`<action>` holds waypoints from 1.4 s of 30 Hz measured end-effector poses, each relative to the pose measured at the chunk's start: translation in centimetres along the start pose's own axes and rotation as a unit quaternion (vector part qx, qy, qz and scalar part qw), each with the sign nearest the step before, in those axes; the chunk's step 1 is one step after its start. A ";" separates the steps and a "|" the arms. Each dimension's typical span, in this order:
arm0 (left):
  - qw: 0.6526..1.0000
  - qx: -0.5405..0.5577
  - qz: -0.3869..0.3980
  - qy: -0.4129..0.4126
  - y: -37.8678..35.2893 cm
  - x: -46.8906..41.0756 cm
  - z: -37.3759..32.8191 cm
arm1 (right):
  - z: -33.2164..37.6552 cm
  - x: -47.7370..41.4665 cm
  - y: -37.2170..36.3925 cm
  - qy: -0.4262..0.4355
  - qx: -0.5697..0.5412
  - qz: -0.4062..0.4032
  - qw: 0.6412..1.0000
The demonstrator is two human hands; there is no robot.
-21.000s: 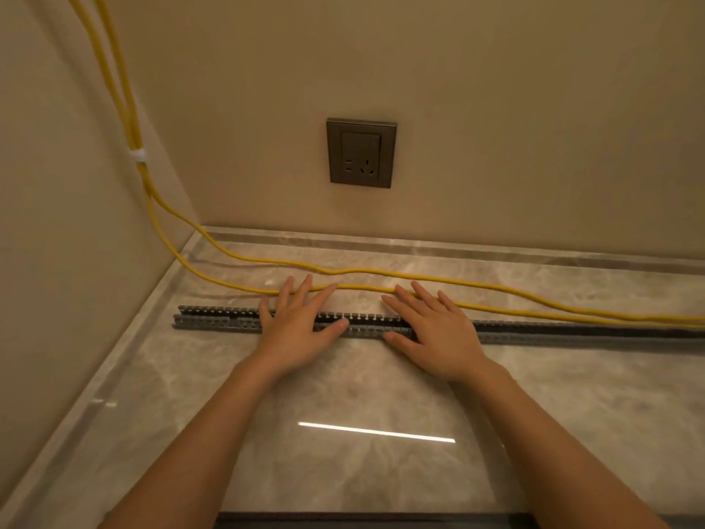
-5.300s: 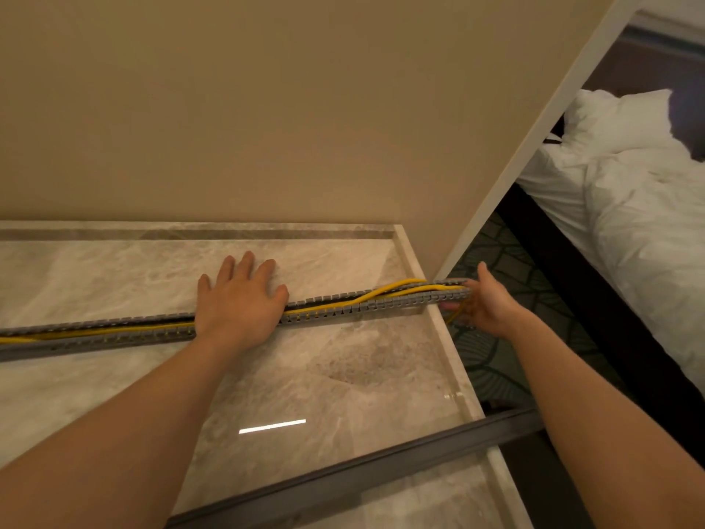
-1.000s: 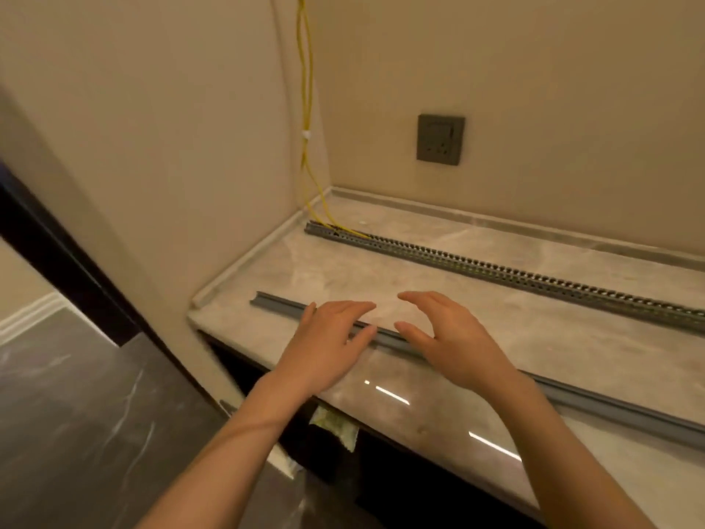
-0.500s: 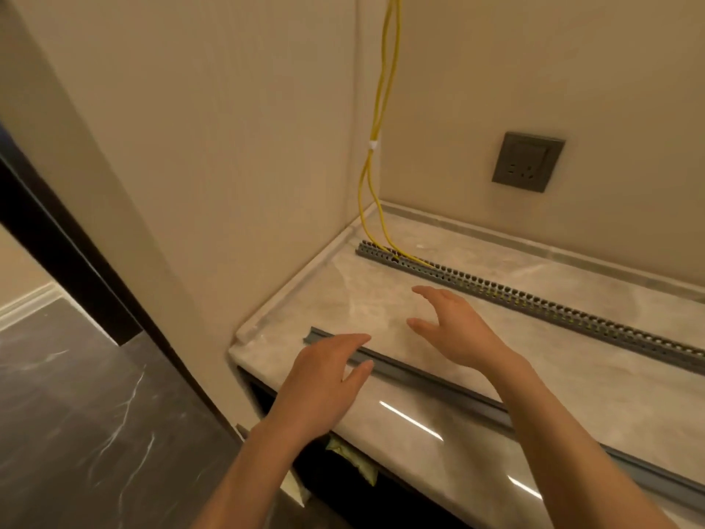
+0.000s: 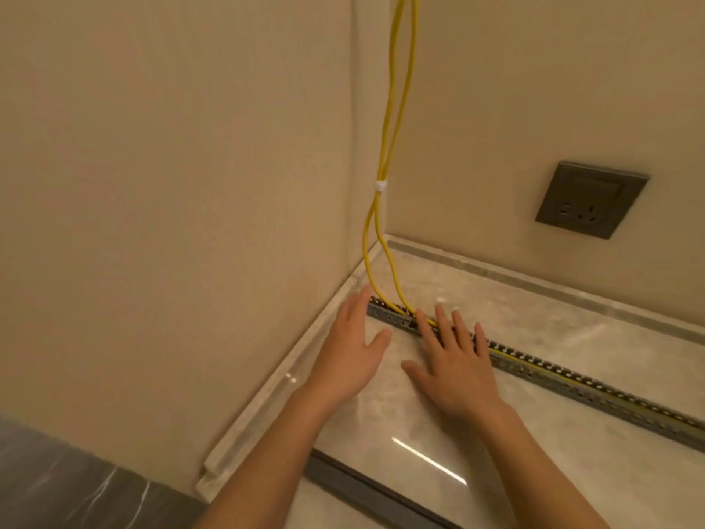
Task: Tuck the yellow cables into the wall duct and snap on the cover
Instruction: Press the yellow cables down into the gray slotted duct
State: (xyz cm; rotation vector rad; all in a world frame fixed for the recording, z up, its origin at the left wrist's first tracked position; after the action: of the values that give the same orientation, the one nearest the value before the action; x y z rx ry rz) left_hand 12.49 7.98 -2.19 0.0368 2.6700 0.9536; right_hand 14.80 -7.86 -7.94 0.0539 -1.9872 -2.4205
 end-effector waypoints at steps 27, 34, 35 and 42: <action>0.987 0.105 -0.100 -0.071 -2.5 -14.3 3.8 | -1.5 -1.4 0.9 -0.080 -0.015 -0.017 0.997; 0.987 0.130 -0.088 -0.040 -1.6 -14.5 4.6 | -1.7 -1.6 1.1 -0.091 -0.093 -0.028 0.991; 0.986 0.135 -0.090 -0.036 -1.5 -14.3 4.6 | -1.7 -1.5 1.2 -0.093 -0.088 -0.030 0.991; 0.981 0.150 -0.119 0.003 -1.6 -12.5 5.1 | -2.7 -3.0 2.4 -0.111 -0.042 -0.095 0.988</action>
State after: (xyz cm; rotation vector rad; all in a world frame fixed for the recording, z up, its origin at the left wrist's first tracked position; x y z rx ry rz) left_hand 26.02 8.32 -3.52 -0.2157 2.7208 0.4735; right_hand 17.87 -10.83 -6.09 -0.0300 -2.0491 -2.7379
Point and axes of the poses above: each hand's wrist, its own x-axis away from the middle knuckle, its own y-axis out of the back of the hand, z = x × y, the point moved 4 cm from there along -x, towards the middle knuckle, and after that the axes turned 14 degrees about -y, right-handed, at the moved point
